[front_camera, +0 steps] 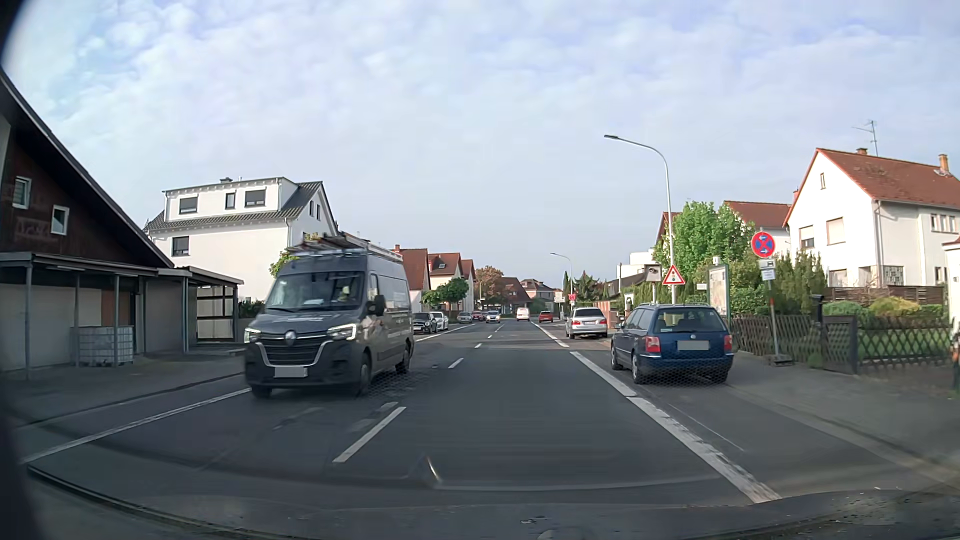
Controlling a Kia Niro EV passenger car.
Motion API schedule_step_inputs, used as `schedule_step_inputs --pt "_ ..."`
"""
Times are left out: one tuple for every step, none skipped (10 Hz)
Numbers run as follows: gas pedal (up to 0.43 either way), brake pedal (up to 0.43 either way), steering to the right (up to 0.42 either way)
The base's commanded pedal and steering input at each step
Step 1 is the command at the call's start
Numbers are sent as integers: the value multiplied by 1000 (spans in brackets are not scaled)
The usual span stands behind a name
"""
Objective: Follow the waypoints while adhering to traffic rules and regulations
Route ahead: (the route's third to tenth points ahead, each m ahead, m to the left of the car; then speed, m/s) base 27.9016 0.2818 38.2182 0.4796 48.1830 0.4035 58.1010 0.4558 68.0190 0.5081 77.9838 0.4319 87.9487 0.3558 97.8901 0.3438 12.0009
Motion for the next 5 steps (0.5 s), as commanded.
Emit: schedule_step_inputs --pt "87 0 -5" --pt "87 0 -4" --pt "87 0 -5" --pt "87 0 -4" --pt "87 0 -4"
